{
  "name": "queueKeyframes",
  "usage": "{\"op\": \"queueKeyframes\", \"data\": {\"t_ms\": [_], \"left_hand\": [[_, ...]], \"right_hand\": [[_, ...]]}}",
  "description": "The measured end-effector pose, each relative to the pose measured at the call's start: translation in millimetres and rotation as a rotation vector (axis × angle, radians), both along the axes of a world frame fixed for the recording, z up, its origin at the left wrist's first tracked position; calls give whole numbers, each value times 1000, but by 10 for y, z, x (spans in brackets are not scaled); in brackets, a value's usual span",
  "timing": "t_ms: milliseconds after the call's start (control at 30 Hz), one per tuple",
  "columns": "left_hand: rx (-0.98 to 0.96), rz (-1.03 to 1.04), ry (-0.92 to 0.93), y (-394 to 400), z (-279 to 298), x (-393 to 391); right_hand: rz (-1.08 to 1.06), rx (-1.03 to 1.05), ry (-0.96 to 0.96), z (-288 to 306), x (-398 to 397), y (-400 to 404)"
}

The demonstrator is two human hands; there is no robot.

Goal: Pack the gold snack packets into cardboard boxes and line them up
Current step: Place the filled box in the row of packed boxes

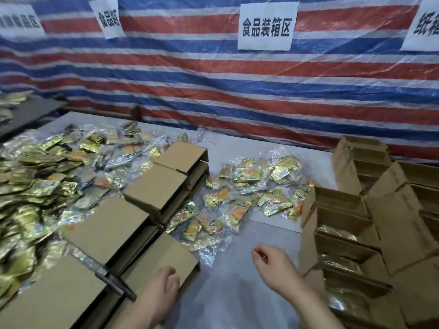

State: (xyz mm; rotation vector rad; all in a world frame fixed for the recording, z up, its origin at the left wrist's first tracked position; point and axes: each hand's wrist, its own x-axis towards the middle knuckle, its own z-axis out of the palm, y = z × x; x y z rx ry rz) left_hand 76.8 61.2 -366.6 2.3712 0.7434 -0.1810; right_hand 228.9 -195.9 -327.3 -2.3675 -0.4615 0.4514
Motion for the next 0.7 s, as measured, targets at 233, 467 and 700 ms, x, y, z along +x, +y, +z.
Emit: {"op": "queueKeyframes", "data": {"t_ms": [233, 467, 700], "left_hand": [[184, 70, 245, 29, -540, -671], [214, -82, 517, -1, -788, -902], [340, -84, 626, -217, -615, -1086]], "right_hand": [[169, -54, 124, -278, -409, 534], [371, -166, 231, -570, -853, 995], [414, -193, 289, -606, -1012, 1014]]}}
